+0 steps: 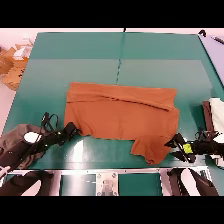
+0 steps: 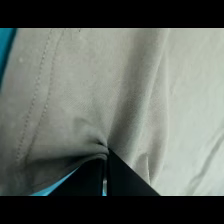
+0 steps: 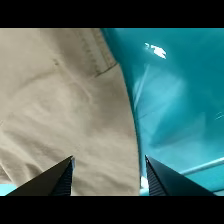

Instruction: Fold the shirts.

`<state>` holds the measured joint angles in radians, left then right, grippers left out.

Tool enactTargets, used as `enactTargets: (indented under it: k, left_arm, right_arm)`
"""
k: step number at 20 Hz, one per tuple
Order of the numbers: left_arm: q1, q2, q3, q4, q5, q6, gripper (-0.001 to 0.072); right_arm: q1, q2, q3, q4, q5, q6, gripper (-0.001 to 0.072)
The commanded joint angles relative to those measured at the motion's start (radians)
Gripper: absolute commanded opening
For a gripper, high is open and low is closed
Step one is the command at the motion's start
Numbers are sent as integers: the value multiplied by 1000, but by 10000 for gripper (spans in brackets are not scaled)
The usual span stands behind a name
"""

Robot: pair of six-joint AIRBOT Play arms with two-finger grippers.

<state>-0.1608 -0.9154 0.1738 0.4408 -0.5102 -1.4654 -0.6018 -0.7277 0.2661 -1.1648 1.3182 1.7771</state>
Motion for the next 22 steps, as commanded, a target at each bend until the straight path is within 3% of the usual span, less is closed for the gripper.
enactTargets:
  k: [1, 10, 11, 12, 13, 15, 16, 19, 22]
  left_arm:
    - [0, 0, 1, 0, -5, 1, 27]
    - [0, 0, 1, 0, -14, 1, 27]
    - [0, 0, 1, 0, -13, 1, 27]
    - [0, 0, 1, 0, -10, 1, 27]
    - [0, 0, 1, 0, -9, 1, 27]
    - [0, 0, 1, 0, -6, 1, 27]
    - [0, 0, 1, 0, -6, 1, 27]
    - [0, 0, 11, 0, -24, 63, 28]
    - [0, 0, 87, 19, -145, 123, 27]
  right_arm:
    - [0, -4, -51, 83, -64, 21, 518]
    - [0, -4, -71, 160, -126, -8, 510]
    - [0, -4, -74, 181, -126, -14, 478]
    - [0, -4, -79, 207, -130, -45, 355]
    - [0, -4, -88, 240, -134, -79, 183]
    - [0, -4, -109, 312, -136, -140, 105]
    - [0, -4, -111, 337, -135, -173, 24]
    - [0, -1, -74, 354, -111, -198, 23]
    - [0, -1, 57, 331, -32, -211, 22]
